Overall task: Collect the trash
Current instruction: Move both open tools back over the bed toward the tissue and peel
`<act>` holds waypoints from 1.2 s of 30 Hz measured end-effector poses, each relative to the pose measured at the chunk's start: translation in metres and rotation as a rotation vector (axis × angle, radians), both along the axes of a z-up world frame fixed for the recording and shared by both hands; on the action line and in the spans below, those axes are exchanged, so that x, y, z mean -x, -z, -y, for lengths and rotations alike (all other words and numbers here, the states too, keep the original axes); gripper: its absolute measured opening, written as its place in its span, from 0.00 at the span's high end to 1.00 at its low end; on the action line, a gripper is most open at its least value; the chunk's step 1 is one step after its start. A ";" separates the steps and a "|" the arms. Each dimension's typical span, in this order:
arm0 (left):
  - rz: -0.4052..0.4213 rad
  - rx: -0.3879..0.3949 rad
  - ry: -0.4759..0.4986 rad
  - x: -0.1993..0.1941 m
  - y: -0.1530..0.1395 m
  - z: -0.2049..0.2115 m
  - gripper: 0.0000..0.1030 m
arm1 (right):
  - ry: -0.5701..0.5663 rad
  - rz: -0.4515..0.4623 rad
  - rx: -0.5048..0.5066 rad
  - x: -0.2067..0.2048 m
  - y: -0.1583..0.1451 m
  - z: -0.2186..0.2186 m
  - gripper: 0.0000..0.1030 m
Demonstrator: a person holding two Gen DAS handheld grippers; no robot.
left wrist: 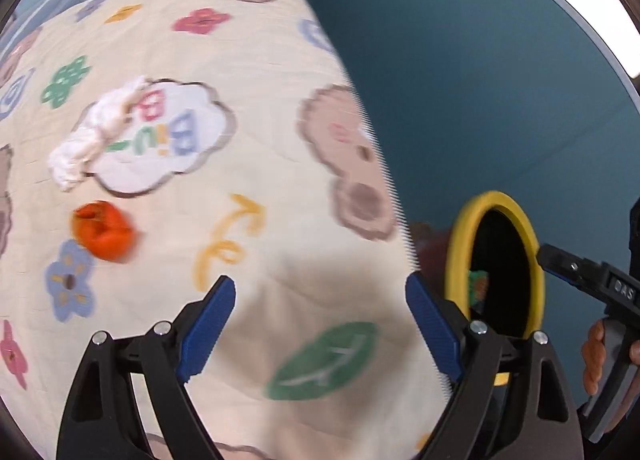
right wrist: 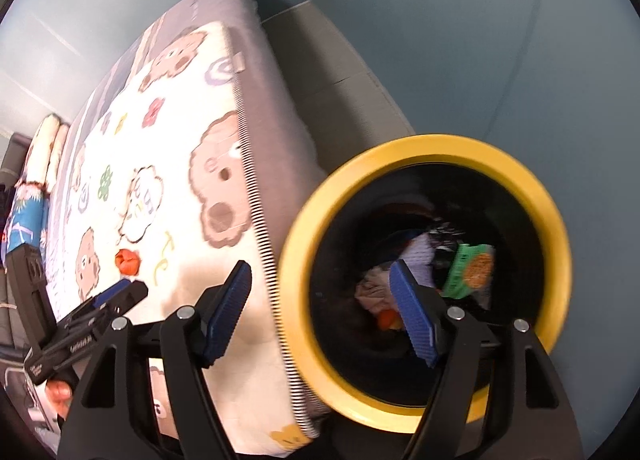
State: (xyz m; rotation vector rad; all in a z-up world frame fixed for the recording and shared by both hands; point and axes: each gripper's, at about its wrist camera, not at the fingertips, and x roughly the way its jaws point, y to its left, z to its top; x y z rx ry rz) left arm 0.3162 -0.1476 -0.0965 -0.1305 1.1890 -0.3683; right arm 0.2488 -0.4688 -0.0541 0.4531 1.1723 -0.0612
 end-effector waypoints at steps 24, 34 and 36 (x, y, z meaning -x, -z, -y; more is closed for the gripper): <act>-0.040 -0.144 -0.235 -0.127 0.032 -0.161 0.19 | -0.308 -0.099 -0.109 -0.097 0.048 -0.204 0.33; -0.082 -0.115 -0.236 -0.155 0.057 -0.174 0.19 | -0.403 -0.149 -0.142 -0.118 0.074 -0.272 0.33; -0.089 -0.101 -0.233 -0.158 0.061 -0.175 0.20 | -0.418 -0.155 -0.145 -0.123 0.077 -0.284 0.33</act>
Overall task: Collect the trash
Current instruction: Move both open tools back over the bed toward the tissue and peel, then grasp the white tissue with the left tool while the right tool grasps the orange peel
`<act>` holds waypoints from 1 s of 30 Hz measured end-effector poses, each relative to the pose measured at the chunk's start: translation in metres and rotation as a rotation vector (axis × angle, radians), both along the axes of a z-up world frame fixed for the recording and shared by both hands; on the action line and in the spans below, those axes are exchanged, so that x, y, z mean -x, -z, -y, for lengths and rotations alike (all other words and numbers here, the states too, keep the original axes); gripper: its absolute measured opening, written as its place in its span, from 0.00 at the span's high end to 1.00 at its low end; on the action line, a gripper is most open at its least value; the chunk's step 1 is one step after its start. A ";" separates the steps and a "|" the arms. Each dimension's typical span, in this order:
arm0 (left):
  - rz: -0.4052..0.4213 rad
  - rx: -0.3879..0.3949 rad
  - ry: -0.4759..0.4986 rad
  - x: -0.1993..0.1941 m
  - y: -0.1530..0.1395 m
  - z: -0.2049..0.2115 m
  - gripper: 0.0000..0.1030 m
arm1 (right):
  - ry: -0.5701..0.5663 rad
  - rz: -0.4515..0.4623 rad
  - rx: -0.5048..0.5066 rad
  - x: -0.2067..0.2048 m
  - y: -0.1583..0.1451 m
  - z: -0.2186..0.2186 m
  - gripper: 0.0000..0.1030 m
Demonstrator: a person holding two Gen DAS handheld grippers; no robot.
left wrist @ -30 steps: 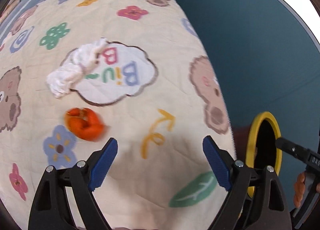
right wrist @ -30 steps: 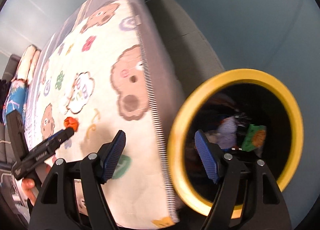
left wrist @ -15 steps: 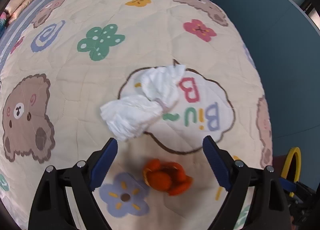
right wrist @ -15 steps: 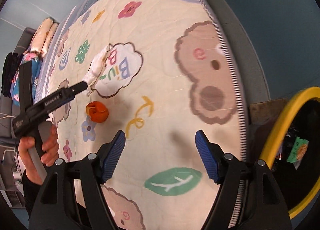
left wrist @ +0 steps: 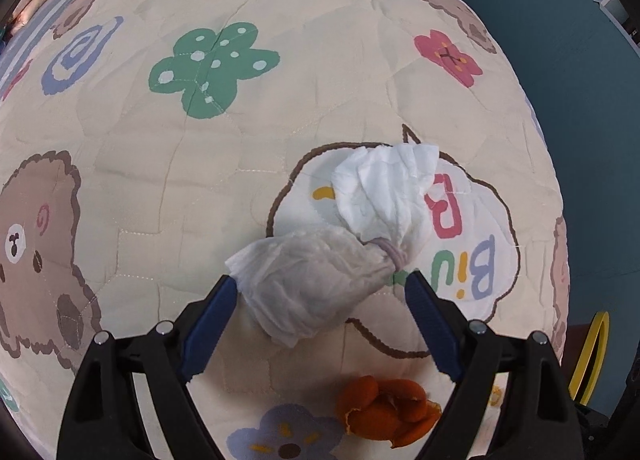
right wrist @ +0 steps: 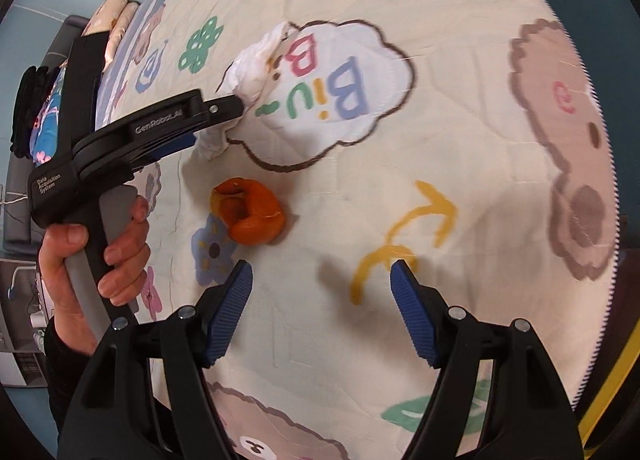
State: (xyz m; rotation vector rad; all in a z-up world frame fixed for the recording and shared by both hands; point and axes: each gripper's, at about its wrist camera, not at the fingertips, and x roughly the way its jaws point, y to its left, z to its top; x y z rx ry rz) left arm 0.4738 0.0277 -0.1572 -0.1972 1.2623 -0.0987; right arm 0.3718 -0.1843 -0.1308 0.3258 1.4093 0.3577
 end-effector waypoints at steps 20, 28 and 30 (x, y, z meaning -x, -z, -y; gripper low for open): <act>-0.018 0.011 0.058 -0.008 0.019 -0.013 0.57 | -0.103 -0.040 0.035 -0.043 0.032 -0.087 0.44; -0.011 -0.036 0.040 -0.006 0.020 -0.015 0.90 | -0.106 -0.005 0.063 -0.043 0.036 -0.094 0.69; -0.014 -0.031 0.021 -0.006 0.019 -0.017 0.92 | -0.106 0.007 0.073 -0.041 0.036 -0.094 0.73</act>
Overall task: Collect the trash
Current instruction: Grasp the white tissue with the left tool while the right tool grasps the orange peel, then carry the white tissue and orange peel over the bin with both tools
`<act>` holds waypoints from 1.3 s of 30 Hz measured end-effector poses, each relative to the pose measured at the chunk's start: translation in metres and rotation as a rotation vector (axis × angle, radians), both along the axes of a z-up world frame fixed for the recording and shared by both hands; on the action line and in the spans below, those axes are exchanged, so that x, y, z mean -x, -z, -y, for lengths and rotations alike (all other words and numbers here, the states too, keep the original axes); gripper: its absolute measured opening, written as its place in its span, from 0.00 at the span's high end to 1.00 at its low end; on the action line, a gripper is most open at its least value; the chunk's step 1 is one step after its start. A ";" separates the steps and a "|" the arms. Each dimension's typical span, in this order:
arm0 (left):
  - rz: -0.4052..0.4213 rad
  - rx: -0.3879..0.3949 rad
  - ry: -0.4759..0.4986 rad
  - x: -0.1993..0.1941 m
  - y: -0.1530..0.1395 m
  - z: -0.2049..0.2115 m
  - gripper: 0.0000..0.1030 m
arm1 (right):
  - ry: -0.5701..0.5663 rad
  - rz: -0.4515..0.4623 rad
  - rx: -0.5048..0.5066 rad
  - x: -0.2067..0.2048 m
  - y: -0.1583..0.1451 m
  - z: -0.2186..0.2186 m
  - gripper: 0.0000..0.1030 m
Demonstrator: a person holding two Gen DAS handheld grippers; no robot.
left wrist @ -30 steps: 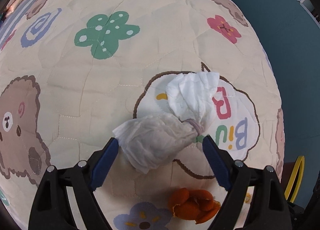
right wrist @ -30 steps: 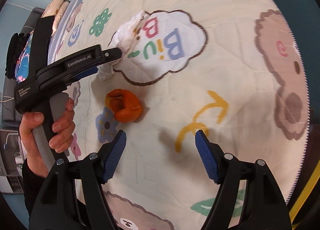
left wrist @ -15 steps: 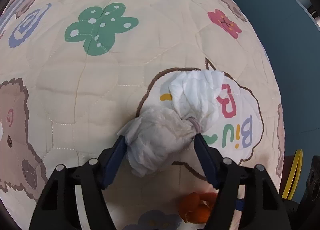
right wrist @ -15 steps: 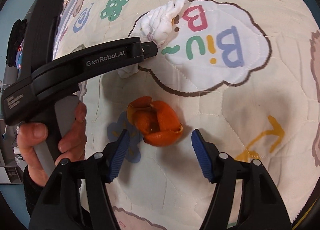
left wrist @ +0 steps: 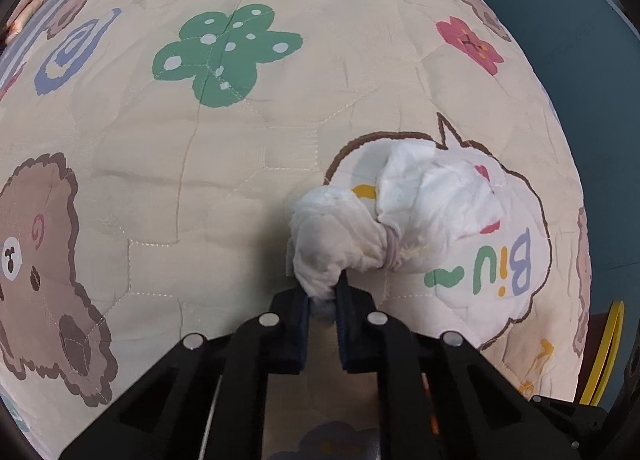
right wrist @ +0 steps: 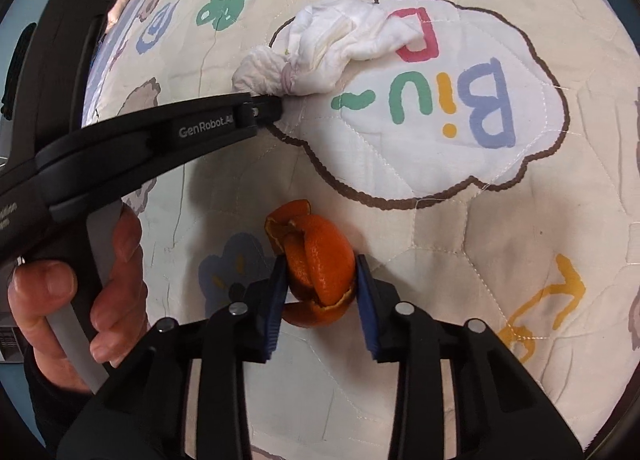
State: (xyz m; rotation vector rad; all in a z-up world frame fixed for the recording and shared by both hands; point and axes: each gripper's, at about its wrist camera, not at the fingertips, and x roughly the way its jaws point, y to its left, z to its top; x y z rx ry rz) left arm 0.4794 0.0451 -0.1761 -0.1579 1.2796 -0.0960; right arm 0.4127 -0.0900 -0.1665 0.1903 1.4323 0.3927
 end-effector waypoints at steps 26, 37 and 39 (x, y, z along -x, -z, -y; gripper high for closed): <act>0.040 0.057 -0.027 0.076 -0.038 -0.005 0.95 | 0.069 0.081 -0.018 0.088 -0.056 0.088 0.75; 0.079 0.062 0.018 0.121 -0.062 0.003 0.95 | 0.075 0.115 -0.041 0.131 -0.073 0.107 0.75; 0.086 0.064 0.027 0.131 -0.067 0.004 0.95 | 0.077 0.122 -0.041 0.136 -0.075 0.107 0.75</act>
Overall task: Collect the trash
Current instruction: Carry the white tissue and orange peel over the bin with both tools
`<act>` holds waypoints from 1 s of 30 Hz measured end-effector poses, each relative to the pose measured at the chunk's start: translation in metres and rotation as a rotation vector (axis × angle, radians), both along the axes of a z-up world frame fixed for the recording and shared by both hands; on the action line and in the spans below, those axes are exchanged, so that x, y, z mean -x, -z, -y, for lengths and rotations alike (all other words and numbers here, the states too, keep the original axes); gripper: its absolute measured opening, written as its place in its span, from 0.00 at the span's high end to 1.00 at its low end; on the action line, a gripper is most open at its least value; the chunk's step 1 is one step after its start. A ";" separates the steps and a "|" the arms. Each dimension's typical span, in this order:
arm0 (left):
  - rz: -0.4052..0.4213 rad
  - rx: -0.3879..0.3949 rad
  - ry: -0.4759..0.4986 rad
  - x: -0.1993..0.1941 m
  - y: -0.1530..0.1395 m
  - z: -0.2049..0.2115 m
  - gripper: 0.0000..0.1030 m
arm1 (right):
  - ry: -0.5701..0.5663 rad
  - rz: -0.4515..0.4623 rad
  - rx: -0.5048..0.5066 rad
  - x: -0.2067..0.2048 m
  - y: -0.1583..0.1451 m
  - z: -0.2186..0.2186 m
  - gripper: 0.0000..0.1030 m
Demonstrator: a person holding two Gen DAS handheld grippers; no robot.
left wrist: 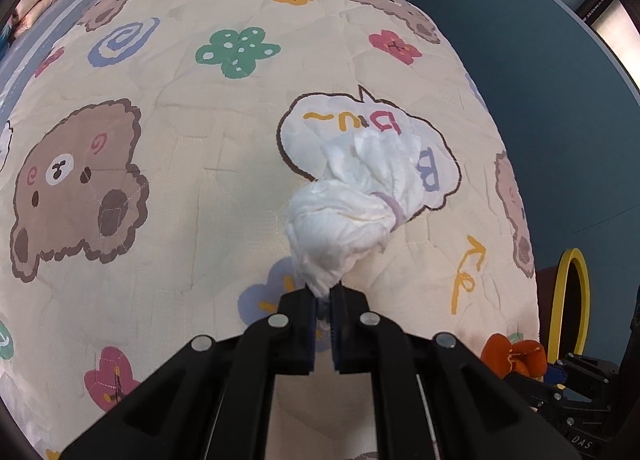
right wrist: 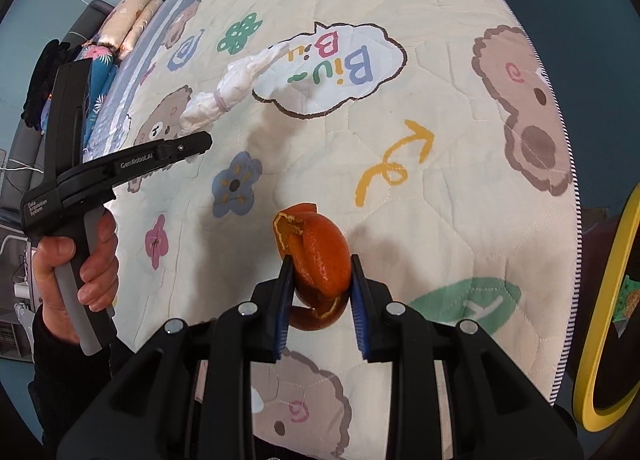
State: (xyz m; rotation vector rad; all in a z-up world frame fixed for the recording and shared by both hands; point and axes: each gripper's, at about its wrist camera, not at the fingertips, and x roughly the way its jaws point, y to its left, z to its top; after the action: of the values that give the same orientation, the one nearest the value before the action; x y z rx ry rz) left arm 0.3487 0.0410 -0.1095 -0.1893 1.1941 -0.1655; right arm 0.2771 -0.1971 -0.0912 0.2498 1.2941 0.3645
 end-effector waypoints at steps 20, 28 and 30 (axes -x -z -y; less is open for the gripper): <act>0.018 -0.004 0.145 0.059 -0.019 0.076 0.95 | 0.115 0.064 -0.005 0.050 -0.027 0.081 0.75; 0.016 0.030 0.227 0.068 -0.023 0.138 0.95 | 0.215 0.079 0.004 0.064 -0.034 0.142 0.75; 0.016 0.039 0.249 0.070 -0.023 0.153 0.95 | 0.242 0.083 0.007 0.067 -0.036 0.160 0.75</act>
State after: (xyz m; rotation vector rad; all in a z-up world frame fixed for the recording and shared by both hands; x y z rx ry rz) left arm 0.2787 -0.1119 -0.0863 -0.0720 1.1971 -0.4077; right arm 0.2096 -0.3569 -0.0550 0.3775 1.1685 0.1620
